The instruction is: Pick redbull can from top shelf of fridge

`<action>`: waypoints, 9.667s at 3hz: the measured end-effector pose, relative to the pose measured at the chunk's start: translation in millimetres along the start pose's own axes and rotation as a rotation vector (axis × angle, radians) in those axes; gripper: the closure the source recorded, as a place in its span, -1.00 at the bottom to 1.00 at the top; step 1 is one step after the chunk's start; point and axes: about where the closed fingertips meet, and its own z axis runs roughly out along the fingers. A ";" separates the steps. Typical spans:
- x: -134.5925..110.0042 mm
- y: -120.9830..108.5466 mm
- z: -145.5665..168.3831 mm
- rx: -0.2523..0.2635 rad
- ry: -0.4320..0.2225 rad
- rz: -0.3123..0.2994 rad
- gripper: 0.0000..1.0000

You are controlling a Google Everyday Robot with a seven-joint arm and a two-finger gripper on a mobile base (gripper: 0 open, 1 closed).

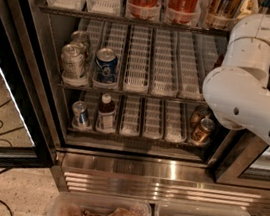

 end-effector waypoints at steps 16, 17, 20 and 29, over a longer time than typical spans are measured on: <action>-56.7 -8.5 21.3 0.126 -0.102 0.167 1.00; -71.7 -10.9 21.8 0.139 -0.131 0.200 1.00; -54.7 -98.3 -73.5 -0.045 0.041 -0.132 1.00; -21.9 -12.2 -147.3 -0.597 0.199 -0.123 1.00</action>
Offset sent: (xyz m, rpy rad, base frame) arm 0.0009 -0.0007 0.0059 -0.0138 -0.0142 -0.0072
